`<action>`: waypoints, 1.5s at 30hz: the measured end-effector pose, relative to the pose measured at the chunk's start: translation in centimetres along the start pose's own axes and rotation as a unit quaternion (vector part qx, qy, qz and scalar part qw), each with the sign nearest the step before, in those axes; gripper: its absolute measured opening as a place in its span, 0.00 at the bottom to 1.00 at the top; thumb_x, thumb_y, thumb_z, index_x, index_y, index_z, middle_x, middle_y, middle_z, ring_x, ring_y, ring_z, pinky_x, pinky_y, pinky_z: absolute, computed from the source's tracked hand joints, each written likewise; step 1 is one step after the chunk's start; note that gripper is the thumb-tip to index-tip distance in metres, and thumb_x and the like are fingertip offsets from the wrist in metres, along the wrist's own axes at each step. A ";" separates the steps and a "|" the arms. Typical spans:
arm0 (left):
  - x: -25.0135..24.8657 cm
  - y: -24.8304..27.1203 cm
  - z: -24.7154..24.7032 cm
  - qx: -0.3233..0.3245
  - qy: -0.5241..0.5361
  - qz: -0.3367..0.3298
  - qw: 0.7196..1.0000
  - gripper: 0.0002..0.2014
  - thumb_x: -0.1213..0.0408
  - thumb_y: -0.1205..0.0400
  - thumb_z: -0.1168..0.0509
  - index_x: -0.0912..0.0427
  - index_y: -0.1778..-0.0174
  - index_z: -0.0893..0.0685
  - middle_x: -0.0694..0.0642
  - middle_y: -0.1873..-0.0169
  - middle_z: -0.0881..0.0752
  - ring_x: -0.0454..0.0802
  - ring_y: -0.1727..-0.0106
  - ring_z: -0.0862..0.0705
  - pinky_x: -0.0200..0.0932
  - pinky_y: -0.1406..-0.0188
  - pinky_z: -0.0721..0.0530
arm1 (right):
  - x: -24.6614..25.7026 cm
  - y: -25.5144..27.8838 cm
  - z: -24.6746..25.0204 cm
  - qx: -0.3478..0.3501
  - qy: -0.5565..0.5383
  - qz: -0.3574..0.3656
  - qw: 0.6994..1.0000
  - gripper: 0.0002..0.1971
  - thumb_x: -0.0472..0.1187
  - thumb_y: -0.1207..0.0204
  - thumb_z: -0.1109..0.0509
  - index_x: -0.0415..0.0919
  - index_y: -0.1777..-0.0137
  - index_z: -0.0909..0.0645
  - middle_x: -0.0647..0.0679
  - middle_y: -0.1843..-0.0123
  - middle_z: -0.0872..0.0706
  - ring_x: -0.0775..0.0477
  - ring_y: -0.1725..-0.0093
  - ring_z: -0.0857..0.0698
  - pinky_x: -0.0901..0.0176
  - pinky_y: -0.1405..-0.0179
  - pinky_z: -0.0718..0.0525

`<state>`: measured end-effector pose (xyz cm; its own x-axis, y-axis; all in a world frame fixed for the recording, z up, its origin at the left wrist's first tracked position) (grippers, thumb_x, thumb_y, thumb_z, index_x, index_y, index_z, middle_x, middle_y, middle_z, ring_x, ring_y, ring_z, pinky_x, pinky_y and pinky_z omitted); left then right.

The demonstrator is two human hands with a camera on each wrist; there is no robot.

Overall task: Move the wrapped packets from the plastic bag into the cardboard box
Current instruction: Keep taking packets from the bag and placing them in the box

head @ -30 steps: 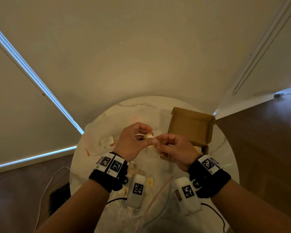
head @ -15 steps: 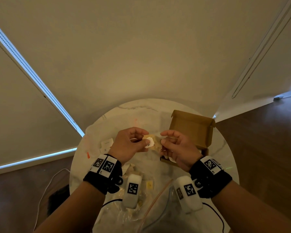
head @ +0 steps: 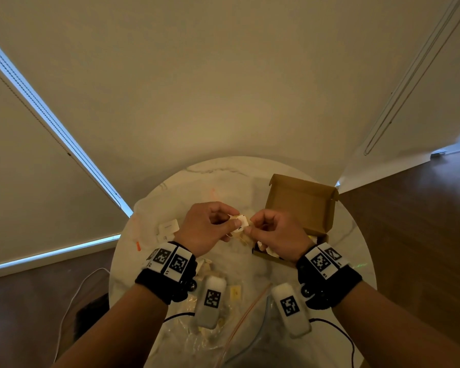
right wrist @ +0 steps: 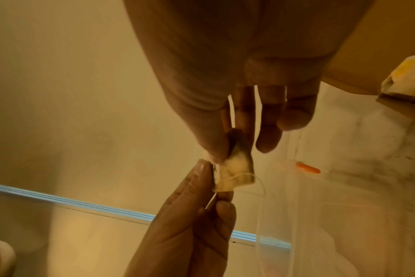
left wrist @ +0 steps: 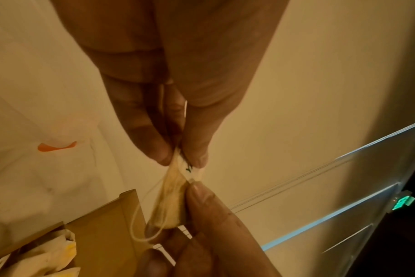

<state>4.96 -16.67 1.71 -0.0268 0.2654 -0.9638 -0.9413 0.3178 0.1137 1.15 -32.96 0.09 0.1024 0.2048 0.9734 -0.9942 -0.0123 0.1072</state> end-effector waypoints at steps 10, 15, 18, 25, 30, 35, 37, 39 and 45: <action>0.4 0.7 0.1 0.008 0.058 0.032 0.998 0.04 0.70 0.23 0.26 0.59 0.55 0.11 0.58 0.65 0.09 0.54 0.64 0.11 0.47 0.61 0.10 | -0.4 0.1 -0.1 -0.002 -0.027 -0.031 0.999 0.06 0.33 0.24 0.26 0.29 0.54 0.17 0.31 0.62 0.12 0.57 0.78 0.19 0.65 0.79 0.22; 0.2 0.3 -0.1 0.013 -0.032 0.003 0.999 0.04 0.71 0.24 0.25 0.58 0.57 0.10 0.57 0.66 0.09 0.52 0.66 0.11 0.44 0.63 0.11 | 0.5 -0.1 0.0 -0.007 0.023 0.037 0.999 0.06 0.37 0.24 0.25 0.36 0.49 0.14 0.41 0.58 0.09 0.55 0.67 0.13 0.70 0.69 0.20; 0.1 0.0 -0.6 0.038 -0.070 -0.006 0.997 0.05 0.70 0.25 0.24 0.58 0.55 0.10 0.57 0.66 0.09 0.51 0.67 0.12 0.44 0.63 0.12 | 1.4 -0.2 0.7 -0.003 0.098 0.073 0.992 0.05 0.37 0.26 0.24 0.43 0.52 0.11 0.54 0.60 0.10 0.59 0.63 0.15 0.71 0.66 0.19; 0.6 -0.5 -0.7 0.022 -0.095 -0.022 0.995 0.07 0.57 0.25 0.24 0.48 0.52 0.12 0.48 0.59 0.09 0.48 0.58 0.11 0.48 0.56 0.11 | -1.1 -1.9 6.6 -0.030 0.167 0.015 0.985 0.04 0.36 0.26 0.24 0.45 0.59 0.16 0.51 0.64 0.13 0.55 0.66 0.16 0.63 0.65 0.18; 3.4 0.5 -0.5 0.028 -0.122 0.028 0.992 0.02 0.62 0.20 0.29 0.55 0.56 0.11 0.55 0.63 0.10 0.51 0.61 0.11 0.50 0.59 0.11 | -8.5 -3.4 13.7 -0.095 0.358 -0.096 0.924 0.04 0.41 0.27 0.25 0.43 0.56 0.17 0.47 0.55 0.14 0.48 0.56 0.16 0.60 0.55 0.19; 6.5 0.9 0.7 0.029 -0.142 0.064 0.987 0.02 0.64 0.20 0.29 0.55 0.57 0.11 0.55 0.65 0.09 0.51 0.63 0.10 0.51 0.59 0.11 | -14.3 -4.4 15.0 -0.099 0.436 -0.161 0.880 0.08 0.43 0.25 0.28 0.39 0.52 0.15 0.40 0.48 0.14 0.40 0.49 0.15 0.54 0.51 0.18; 7.4 1.1 1.3 0.025 -0.151 0.076 0.985 0.02 0.65 0.20 0.29 0.54 0.57 0.11 0.55 0.65 0.09 0.50 0.64 0.11 0.49 0.62 0.11 | -14.9 -4.8 15.1 -0.123 0.439 -0.156 0.876 0.08 0.43 0.24 0.28 0.38 0.51 0.15 0.39 0.49 0.14 0.38 0.48 0.16 0.54 0.51 0.19; 8.0 1.3 1.7 0.023 -0.157 0.078 0.984 0.03 0.66 0.20 0.29 0.54 0.57 0.11 0.54 0.65 0.09 0.49 0.64 0.11 0.45 0.63 0.12 | -16.1 -5.1 14.7 -0.096 0.451 -0.166 0.872 0.09 0.45 0.24 0.29 0.40 0.51 0.15 0.40 0.49 0.13 0.38 0.49 0.15 0.53 0.51 0.18; 8.6 1.6 2.0 0.029 -0.185 0.079 0.979 0.03 0.67 0.21 0.28 0.54 0.56 0.11 0.51 0.65 0.09 0.45 0.64 0.11 0.38 0.64 0.13 | -17.9 -4.3 13.9 0.036 0.482 -0.205 0.851 0.12 0.50 0.23 0.29 0.45 0.45 0.13 0.46 0.41 0.14 0.44 0.44 0.16 0.53 0.41 0.16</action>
<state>3.89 -12.03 -5.89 -0.0373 0.6239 -0.7806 -0.9142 0.2942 0.2788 4.05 -50.19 -15.00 0.3294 0.9137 0.2379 -0.8736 0.1993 0.4439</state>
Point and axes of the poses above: each hand's wrist, its own y-axis away from the middle knuckle, its own z-axis out of the back of the hand, x = y × z, the point moved 6 cm from there along -y, towards the middle knuckle
